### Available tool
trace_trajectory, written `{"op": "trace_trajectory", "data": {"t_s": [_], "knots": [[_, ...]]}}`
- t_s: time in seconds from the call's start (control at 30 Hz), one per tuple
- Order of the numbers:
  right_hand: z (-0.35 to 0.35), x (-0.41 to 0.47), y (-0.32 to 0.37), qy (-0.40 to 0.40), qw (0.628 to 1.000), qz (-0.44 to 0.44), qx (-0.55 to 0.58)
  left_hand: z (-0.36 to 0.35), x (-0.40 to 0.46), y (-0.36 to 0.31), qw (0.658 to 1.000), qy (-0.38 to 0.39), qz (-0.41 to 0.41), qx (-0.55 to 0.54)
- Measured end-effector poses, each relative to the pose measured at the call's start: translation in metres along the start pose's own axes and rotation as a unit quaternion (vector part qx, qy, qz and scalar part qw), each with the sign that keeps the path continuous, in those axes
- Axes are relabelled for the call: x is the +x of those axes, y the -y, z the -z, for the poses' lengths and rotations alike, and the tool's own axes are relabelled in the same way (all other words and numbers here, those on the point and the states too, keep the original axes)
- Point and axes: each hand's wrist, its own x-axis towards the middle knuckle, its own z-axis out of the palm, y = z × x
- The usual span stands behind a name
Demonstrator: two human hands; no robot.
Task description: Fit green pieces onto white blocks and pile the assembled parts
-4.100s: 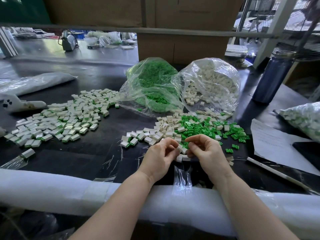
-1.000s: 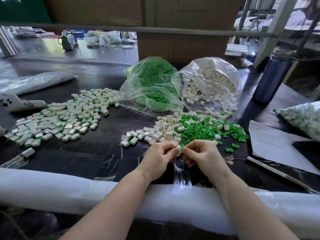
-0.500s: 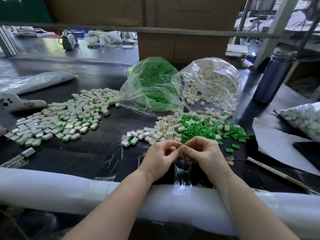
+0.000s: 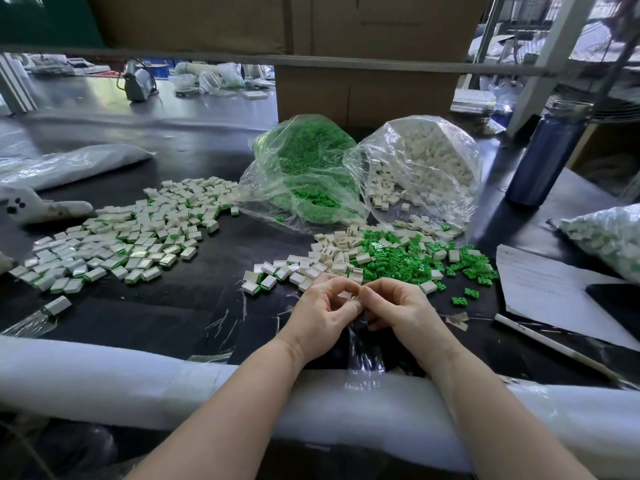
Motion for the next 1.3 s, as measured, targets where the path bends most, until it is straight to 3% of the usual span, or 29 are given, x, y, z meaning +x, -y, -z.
{"op": "trace_trajectory", "data": {"t_s": [0.5,1.3], "knots": [[0.0011,-0.0017,0.0021,0.068,0.998,-0.004,0.014,-0.0014,-0.0009,0.0019,0.999,0.034,-0.027,0.029],[0.0012,-0.0021,0.002,0.044,0.999,-0.006,0.026,-0.0041,-0.0003,0.0048,0.997,0.049,-0.046,0.049]]}}
